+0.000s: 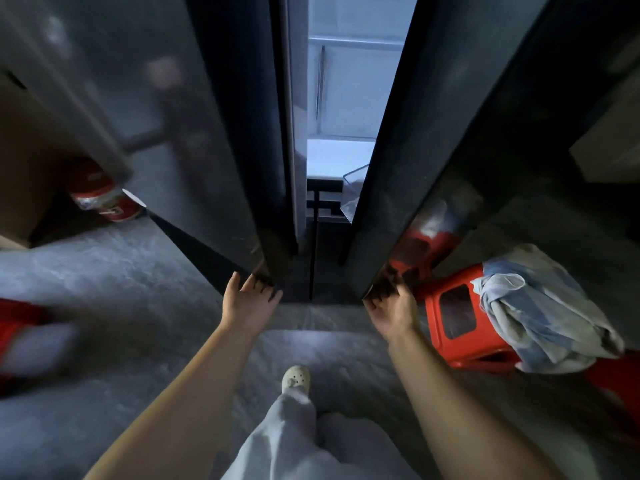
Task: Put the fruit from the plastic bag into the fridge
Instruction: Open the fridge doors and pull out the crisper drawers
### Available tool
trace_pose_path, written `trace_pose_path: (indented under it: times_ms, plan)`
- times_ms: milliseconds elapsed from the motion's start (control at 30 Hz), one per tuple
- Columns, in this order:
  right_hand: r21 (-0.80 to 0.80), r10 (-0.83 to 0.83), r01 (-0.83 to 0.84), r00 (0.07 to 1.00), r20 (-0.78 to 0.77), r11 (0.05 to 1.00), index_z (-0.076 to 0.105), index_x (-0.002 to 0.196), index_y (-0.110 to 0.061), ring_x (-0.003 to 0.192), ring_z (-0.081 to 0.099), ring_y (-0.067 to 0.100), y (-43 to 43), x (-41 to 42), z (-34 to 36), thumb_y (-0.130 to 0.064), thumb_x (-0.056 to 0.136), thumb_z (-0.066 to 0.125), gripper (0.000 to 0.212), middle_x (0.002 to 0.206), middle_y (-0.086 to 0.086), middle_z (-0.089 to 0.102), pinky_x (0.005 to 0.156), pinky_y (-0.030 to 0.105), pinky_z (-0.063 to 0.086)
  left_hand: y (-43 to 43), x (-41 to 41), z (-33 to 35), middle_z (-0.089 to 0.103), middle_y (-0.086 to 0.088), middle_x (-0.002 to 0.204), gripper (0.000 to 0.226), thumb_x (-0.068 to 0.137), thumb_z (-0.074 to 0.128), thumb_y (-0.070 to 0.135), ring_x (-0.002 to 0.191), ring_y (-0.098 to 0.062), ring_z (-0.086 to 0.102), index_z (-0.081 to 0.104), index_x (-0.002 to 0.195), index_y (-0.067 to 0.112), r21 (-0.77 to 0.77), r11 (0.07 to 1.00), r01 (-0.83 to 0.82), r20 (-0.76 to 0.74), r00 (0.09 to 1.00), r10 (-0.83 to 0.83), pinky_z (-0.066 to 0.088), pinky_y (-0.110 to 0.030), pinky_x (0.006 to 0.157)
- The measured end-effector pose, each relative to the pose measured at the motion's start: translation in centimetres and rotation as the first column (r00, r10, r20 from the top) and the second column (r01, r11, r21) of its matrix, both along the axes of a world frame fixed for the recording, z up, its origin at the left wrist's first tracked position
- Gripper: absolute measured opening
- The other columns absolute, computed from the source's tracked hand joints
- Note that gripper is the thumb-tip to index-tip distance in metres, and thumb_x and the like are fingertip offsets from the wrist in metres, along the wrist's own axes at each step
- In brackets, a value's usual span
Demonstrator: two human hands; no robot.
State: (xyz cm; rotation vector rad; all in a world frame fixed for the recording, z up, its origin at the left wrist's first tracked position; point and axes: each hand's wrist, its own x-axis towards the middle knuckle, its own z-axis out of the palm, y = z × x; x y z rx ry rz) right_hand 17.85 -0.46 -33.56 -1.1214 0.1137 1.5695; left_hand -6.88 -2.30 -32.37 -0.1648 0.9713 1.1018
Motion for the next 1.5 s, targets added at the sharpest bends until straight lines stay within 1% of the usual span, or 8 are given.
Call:
trace_pose_path:
  times_ms: [33,100,233,333,500,800,1233,1500]
  plan:
    - [0.004,0.005,-0.005,1.000,0.000,1.000,0.073,0.078,-0.015,0.077,0.066,0.018,-0.4,0.3,0.1,-0.032,0.095,0.051,0.032,0.078,0.003,0.072,0.086,0.034,0.047,0.2,0.0,1.0,0.026,0.001,0.153,0.062,0.095,0.028,0.052,0.141,-0.011,0.022,0.019,0.148,0.021,-0.057,0.996,-0.072,-0.135,0.989,0.064,0.010,-0.042,0.117]
    - [-0.016,0.036,-0.036,0.999,0.016,0.999,0.075,0.072,-0.017,0.082,0.065,0.019,-1.1,0.7,0.3,-0.036,0.095,0.049,0.039,0.087,0.004,0.070,0.090,0.036,0.046,0.1,-0.5,0.9,0.033,-0.010,0.149,0.061,0.097,0.023,0.048,0.141,-0.023,0.024,0.030,0.144,0.010,-0.120,0.971,-0.206,0.043,0.976,0.213,0.010,-0.040,0.117]
    - [-0.171,0.265,-0.251,0.962,0.063,0.953,0.048,0.130,-0.011,0.128,0.045,0.031,-3.5,0.7,-0.7,-0.049,0.099,0.025,0.054,0.134,0.014,0.050,0.107,0.040,0.030,-2.9,-0.3,-0.4,0.028,-0.010,0.152,0.064,0.097,0.028,0.049,0.141,-0.023,0.024,0.024,0.147,0.009,-0.108,0.969,-0.223,0.083,0.969,0.232,0.013,-0.041,0.116]
    - [-0.241,0.485,-0.449,0.867,0.112,0.860,0.034,0.142,-0.007,0.134,0.037,0.032,-6.0,-0.1,-1.4,-0.048,0.101,0.015,0.061,0.146,0.016,0.040,0.110,0.041,0.026,-5.1,0.2,-0.5,0.021,0.007,0.155,0.063,0.094,0.034,0.054,0.141,-0.007,0.019,0.016,0.149,0.029,-0.026,0.992,-0.125,-0.050,0.991,0.124,0.004,-0.042,0.116]
    - [-0.112,0.587,-0.576,0.790,0.180,0.810,0.041,0.139,-0.008,0.129,0.045,0.029,-7.3,-3.6,0.6,-0.044,0.102,0.020,0.056,0.142,0.013,0.046,0.107,0.040,0.032,-6.4,-0.5,0.2,0.026,-0.016,0.152,0.065,0.097,0.027,0.047,0.141,-0.029,0.023,0.024,0.146,0.004,-0.039,0.916,-0.399,0.105,0.910,0.400,0.015,-0.042,0.116]
    - [0.105,0.573,-0.767,0.556,0.602,0.633,0.039,0.142,-0.026,0.133,0.038,0.017,-4.8,-11.2,7.4,-0.022,0.098,0.045,0.044,0.146,-0.002,0.040,0.109,0.040,0.035,-10.0,-3.2,0.3,0.028,-0.012,0.152,0.064,0.096,0.028,0.050,0.140,-0.027,0.026,0.027,0.146,0.009,-0.013,0.913,-0.409,0.070,0.910,0.408,0.017,-0.042,0.115]
    - [0.122,0.430,-0.812,0.422,0.798,0.570,0.054,0.111,-0.056,0.115,0.054,0.005,-10.3,-20.5,8.2,-0.026,0.086,0.059,0.040,0.126,-0.006,0.055,0.106,0.037,0.039,-15.9,-11.3,-1.4,0.039,-0.013,0.146,0.063,0.096,0.027,0.051,0.136,-0.029,0.034,0.033,0.143,0.009,-0.028,0.924,-0.382,0.114,0.917,0.383,0.023,-0.042,0.112]
    - [0.166,0.369,-0.865,0.367,0.854,0.474,0.057,0.119,-0.025,0.100,0.060,0.001,-13.3,-25.1,8.6,-0.008,0.092,0.053,0.032,0.108,-0.007,0.065,0.085,0.015,0.047,-18.9,-17.1,-0.8,0.046,-0.014,0.140,0.061,0.097,0.030,0.048,0.131,-0.031,0.042,0.036,0.140,0.005,0.041,0.968,-0.248,-0.071,0.966,0.250,0.035,-0.045,0.106]
